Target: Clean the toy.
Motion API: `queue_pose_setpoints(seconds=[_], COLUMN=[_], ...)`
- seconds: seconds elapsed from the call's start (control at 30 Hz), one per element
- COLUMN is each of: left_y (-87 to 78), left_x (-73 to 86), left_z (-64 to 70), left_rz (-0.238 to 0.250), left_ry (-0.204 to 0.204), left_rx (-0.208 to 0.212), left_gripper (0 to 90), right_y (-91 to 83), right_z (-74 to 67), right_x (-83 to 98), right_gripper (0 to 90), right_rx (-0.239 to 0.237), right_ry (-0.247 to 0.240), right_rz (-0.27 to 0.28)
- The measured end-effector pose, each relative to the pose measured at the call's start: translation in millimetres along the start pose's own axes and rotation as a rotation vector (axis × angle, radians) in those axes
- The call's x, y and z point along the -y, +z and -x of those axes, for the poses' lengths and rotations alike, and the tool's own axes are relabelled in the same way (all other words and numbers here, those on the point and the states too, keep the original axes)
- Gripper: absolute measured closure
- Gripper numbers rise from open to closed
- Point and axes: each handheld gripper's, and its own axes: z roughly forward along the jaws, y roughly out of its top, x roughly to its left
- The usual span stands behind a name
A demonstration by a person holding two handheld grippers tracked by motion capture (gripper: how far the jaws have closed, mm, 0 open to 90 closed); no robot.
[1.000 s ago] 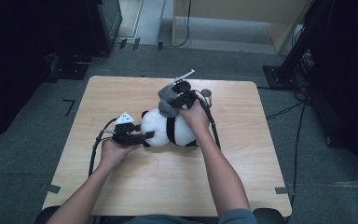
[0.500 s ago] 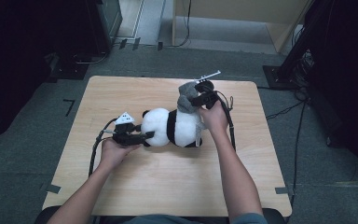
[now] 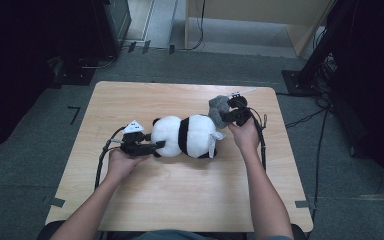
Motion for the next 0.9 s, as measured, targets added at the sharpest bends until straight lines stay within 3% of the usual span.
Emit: queue_pose_setpoints(seconds=[0.3,0.43,0.67,0.77,0.9], left_y=[-0.4,-0.6,-1.0,-1.2,-1.5], left_x=[0.6,1.7,1.7,1.7,1.5], left_z=[-0.5,-0.3,0.2,0.7,1.4], left_rz=[0.002,0.008,0.010,0.009,0.009], left_ry=[0.002,0.002,-0.002,-0.003,-0.004], left_rx=[0.005,0.005,0.005,0.004,0.003], left_gripper=[43.3,43.3,43.2,43.0,42.9], right_y=[4.2,-10.8,-42.9,-53.8,-66.5], right_z=[9.6,10.6,8.8,3.2,-12.4], right_x=[19.3,19.7,13.3,7.9,-1.3], right_gripper=[76.0,76.0,76.1,76.2,76.2], right_rx=[0.036,0.028,0.003,-0.011,-0.027], right_ry=[0.024,0.045,0.039,0.036,-0.005], right_rz=[-0.028,0.021,0.104,0.122,0.137])
